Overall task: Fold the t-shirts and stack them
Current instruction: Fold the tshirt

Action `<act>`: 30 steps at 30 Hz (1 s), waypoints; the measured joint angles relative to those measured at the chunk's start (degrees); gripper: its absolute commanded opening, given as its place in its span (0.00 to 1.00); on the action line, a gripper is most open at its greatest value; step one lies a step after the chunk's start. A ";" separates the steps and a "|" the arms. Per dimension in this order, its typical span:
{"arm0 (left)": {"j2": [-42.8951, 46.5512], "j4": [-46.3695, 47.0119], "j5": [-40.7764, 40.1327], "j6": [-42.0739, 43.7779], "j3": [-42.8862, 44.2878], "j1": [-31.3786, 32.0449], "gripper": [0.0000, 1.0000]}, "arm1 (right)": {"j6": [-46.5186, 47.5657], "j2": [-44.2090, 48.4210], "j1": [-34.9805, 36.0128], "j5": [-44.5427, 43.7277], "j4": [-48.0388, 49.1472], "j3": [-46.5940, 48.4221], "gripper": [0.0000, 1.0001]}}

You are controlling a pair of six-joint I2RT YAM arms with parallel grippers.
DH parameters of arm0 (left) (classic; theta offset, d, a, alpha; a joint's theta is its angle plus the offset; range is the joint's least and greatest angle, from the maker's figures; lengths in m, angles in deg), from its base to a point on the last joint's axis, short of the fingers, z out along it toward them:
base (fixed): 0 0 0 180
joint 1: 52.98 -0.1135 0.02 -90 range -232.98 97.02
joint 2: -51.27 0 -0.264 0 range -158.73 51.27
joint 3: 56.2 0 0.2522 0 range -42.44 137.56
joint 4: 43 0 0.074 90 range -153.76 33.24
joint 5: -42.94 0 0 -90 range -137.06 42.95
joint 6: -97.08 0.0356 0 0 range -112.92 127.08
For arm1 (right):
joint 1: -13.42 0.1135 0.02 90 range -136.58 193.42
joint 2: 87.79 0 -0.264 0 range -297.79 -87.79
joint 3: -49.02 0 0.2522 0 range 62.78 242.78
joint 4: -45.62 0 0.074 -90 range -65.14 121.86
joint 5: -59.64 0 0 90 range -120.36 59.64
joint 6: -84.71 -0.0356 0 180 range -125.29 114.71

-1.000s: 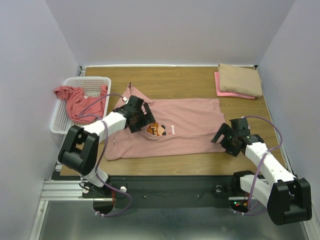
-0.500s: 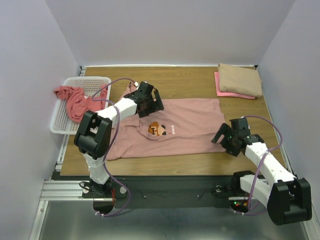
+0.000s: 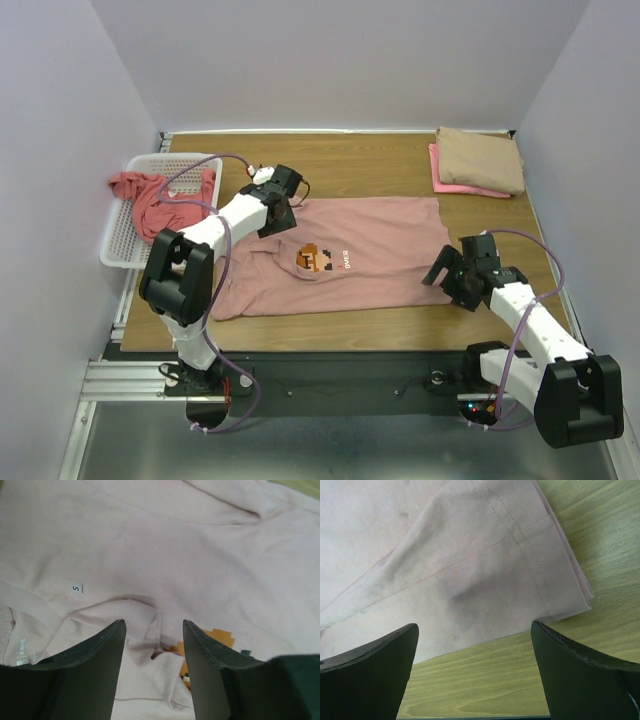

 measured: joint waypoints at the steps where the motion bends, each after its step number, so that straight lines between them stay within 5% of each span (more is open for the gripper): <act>1: -1.16 -0.11 -0.39 -0.15 0.02 -0.33 0.47 | 0.07 -0.20 0.00 0.09 0.00 0.04 1.00; 23: -11.26 0.96 -0.42 0.70 1.53 -1.92 0.43 | 0.48 -0.68 0.00 0.37 -0.04 0.04 1.00; 26: -11.39 1.11 -0.17 1.01 1.70 -1.92 0.14 | 0.59 -0.98 0.00 0.39 -0.04 0.04 1.00; 30: -11.39 0.94 -0.48 0.66 1.70 -1.92 0.02 | 0.61 -1.01 0.00 0.39 -0.07 0.04 1.00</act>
